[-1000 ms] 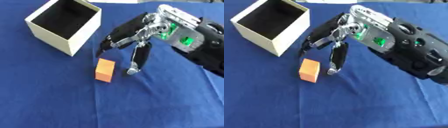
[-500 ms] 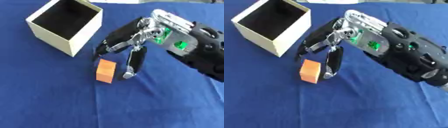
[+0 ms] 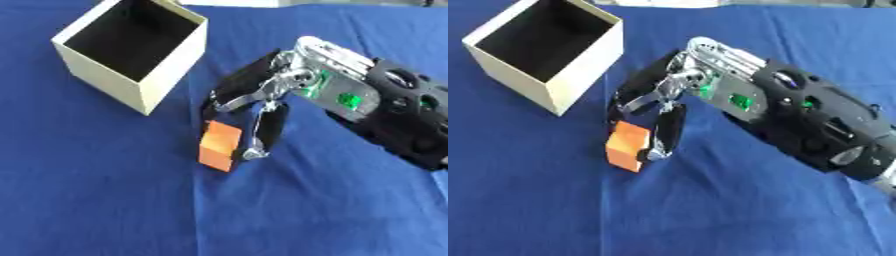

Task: Pick up objects on the table and place them in the box.

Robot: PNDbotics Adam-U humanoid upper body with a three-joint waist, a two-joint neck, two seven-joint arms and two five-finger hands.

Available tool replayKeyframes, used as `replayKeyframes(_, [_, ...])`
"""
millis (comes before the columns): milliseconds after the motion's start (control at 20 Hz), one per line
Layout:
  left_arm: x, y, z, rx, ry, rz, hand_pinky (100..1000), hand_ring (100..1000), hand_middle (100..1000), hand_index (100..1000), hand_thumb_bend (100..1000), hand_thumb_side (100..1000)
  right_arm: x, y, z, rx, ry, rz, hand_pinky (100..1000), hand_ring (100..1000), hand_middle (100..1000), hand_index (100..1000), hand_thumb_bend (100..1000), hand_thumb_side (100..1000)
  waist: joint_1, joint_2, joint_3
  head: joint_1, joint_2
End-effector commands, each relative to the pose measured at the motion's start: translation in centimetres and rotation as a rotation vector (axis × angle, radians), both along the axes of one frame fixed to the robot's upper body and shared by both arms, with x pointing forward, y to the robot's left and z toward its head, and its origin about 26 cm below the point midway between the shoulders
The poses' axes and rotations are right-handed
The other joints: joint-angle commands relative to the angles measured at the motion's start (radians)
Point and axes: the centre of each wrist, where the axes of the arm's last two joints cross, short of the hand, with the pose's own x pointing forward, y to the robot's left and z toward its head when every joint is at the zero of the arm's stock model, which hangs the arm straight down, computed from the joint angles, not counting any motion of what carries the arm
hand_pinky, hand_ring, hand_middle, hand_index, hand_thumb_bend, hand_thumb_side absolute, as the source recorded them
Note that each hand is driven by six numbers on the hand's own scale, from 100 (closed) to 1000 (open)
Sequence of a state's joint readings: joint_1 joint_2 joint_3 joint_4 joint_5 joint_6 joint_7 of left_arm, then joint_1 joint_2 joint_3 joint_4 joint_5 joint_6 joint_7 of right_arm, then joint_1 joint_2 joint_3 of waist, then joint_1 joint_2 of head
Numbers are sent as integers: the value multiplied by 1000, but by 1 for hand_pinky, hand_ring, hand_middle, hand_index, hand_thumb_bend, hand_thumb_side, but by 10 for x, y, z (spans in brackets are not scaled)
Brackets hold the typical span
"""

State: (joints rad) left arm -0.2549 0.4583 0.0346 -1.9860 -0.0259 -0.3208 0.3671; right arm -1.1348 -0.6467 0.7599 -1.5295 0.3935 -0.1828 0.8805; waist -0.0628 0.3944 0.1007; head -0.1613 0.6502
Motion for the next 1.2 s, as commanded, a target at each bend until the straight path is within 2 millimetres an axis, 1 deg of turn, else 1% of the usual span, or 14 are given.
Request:
replayKeyframes(50, [-2, 1, 7, 12, -20, -1, 499, 528, 618, 702, 187, 726, -10, 3, 20, 88, -38, 3, 778, 762, 508, 623, 100, 339, 7, -19, -2, 1, -4])
replayKeyframes(100, [-2, 1, 7, 12, -19, -1, 499, 527, 618, 702, 186, 727, -13, 4, 22, 102, -41, 3, 765, 742, 465, 577, 100, 322, 7, -20, -3, 0, -3])
replayKeyframes(200, [-2, 1, 7, 14, -17, -1, 499, 527, 619, 702, 186, 727, -16, 5, 24, 125, -50, -2, 755, 722, 425, 537, 100, 291, 6, -21, -4, -1, -2])
replayKeyframes(450, [-2, 2, 7, 14, -16, 2, 500, 528, 619, 703, 184, 726, -21, 6, 39, 193, -115, -22, 737, 690, 404, 508, 100, 197, 5, -26, -7, 5, 0])
replayKeyframes(500, [-2, 2, 7, 14, -15, 2, 500, 528, 619, 703, 183, 726, -22, 6, 42, 205, -130, -23, 724, 672, 398, 500, 100, 177, 5, -26, -7, 5, 1])
replayKeyframes(700, [-2, 3, 7, 16, -15, 3, 500, 528, 620, 703, 182, 726, -22, 7, 64, 277, -220, -25, 714, 669, 394, 492, 100, 119, 4, -31, -11, 6, 6])
replayKeyframes(800, [-2, 3, 7, 18, -15, 4, 501, 528, 620, 703, 183, 726, -20, 7, 74, 305, -257, -30, 715, 672, 396, 492, 100, 100, 3, -32, -12, 7, 10])
replayKeyframes(950, [-2, 4, 8, 19, -14, 5, 501, 528, 620, 704, 182, 727, -15, 4, 85, 339, -285, -38, 714, 673, 401, 493, 100, 100, 1, -34, -13, 7, 11])
replayKeyframes(1200, [-2, 4, 8, 19, -14, 5, 501, 528, 620, 704, 182, 727, -8, 2, 88, 349, -296, -41, 714, 673, 401, 493, 100, 100, 0, -34, -13, 8, 11])
